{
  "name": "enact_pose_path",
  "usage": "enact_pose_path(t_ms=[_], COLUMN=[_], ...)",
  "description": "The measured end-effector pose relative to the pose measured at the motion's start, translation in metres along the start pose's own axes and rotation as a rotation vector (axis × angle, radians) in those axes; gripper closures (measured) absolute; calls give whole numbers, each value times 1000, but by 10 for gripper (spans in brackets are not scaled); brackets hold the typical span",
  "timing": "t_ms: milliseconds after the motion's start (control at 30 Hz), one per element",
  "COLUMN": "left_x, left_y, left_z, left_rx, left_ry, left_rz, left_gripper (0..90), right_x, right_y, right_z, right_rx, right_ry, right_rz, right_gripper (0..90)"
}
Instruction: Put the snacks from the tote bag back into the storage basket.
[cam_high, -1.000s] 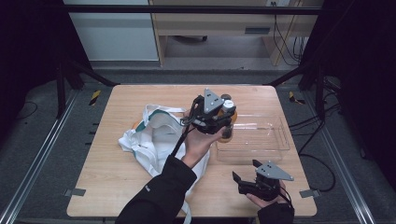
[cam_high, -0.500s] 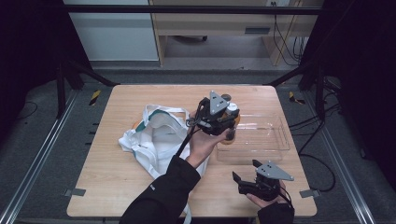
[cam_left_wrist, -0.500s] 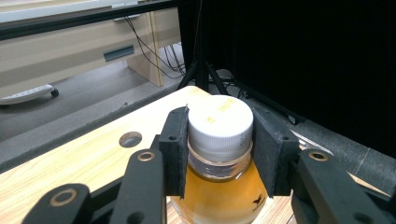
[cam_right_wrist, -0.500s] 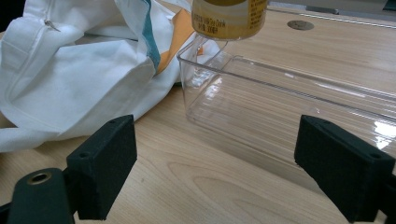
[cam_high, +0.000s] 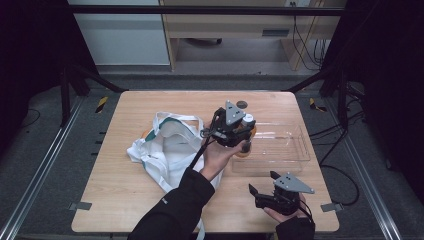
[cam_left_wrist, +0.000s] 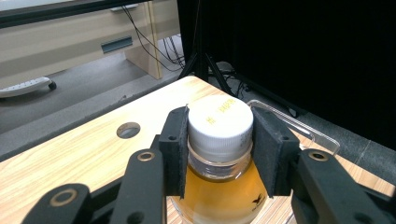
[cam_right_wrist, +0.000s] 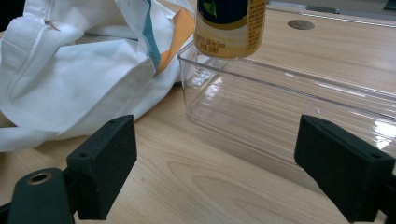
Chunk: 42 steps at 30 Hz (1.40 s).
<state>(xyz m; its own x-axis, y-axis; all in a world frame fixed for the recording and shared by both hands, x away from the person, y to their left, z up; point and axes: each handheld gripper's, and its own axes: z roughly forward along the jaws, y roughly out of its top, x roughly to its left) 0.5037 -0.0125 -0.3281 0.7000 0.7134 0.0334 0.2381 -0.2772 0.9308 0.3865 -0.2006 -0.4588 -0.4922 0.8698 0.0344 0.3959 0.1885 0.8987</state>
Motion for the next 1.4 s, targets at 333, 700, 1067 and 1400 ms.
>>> enact_pose_path(t_ms=[333, 700, 1067, 1400], left_x=[0, -1, 0, 0], left_y=[-9, -20, -33, -45], left_z=[5, 10, 15, 21], left_rx=[21, 39, 68, 88], left_ry=[-7, -13, -12, -12], left_rz=[2, -9, -10, -15], left_gripper=[585, 585, 585, 586], right_x=[1, 1, 1, 1], right_y=[0, 0, 0, 0], right_z=[0, 0, 0, 0], right_rx=[0, 3, 2, 4], right_ry=[5, 2, 1, 2], right_rz=[7, 3, 0, -1], right_gripper=[134, 134, 134, 134])
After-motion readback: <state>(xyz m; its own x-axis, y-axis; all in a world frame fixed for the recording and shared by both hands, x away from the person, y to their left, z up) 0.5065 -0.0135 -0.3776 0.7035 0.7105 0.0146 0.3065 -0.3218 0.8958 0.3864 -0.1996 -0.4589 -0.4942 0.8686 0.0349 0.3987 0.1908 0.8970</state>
